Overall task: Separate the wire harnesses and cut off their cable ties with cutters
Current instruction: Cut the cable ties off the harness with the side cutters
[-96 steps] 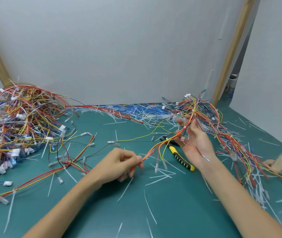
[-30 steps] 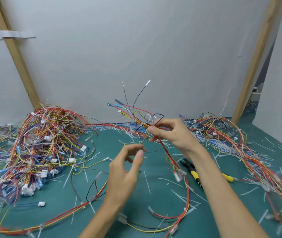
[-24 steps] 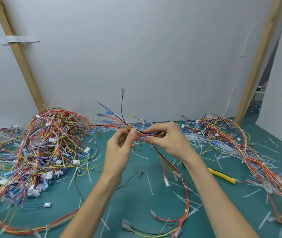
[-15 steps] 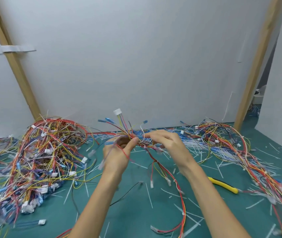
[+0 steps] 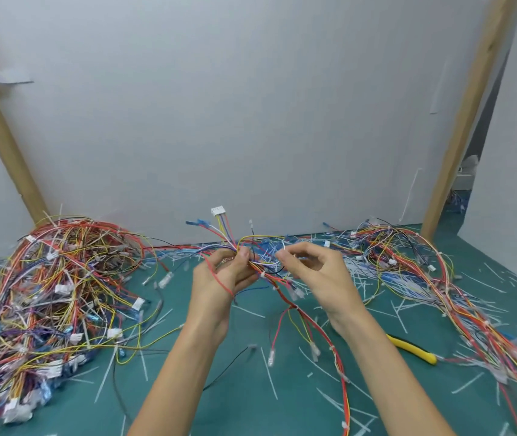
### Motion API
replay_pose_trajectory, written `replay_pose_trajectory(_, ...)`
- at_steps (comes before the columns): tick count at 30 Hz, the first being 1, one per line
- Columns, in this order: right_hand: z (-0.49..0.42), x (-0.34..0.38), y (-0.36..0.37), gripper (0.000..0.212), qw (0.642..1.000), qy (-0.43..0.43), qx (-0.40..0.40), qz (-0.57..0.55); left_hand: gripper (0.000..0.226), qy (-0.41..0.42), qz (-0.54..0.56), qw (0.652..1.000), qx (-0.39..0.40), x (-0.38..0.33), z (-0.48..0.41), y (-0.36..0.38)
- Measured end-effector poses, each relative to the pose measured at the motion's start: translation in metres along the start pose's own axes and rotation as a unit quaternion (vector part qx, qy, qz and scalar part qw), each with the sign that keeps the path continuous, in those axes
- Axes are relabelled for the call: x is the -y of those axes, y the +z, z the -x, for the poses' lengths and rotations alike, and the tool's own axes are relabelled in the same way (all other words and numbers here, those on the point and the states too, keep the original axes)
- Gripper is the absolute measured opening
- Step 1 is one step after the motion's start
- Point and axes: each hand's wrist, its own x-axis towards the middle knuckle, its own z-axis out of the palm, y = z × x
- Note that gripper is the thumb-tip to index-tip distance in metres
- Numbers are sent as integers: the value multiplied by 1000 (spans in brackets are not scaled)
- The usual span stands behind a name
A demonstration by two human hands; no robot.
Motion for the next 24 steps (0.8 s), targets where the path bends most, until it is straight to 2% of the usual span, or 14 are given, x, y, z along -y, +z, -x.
replay_pose_trajectory(4, 0, 1, -16, 11, 998, -5, 65, 17, 7, -27, 40, 999, 17, -3, 1, -2)
replay_pose_trajectory(13, -2, 2, -27, 10, 995, -12, 54, 81, 7, -42, 136, 990, -12, -10, 0, -3)
replay_pose_trajectory(17, 3, -10, -28, 32, 988, 30, 93, 123, 6, -44, 139, 989, -9, -13, -2, -5)
replay_pose_trajectory(20, 18, -22, -37, 43, 961, 103, 163, 200, 27, -50, 171, 984, -6, -18, -5, -10)
replay_pose_trajectory(22, 36, -29, -46, 35, 946, 122, 190, 231, 37, -51, 184, 982, -2, -23, -6, -15)
replay_pose_trajectory(24, 55, -35, -54, 25, 943, 131, 179, 247, 39, -57, 207, 977, -4, -26, -8, -18)
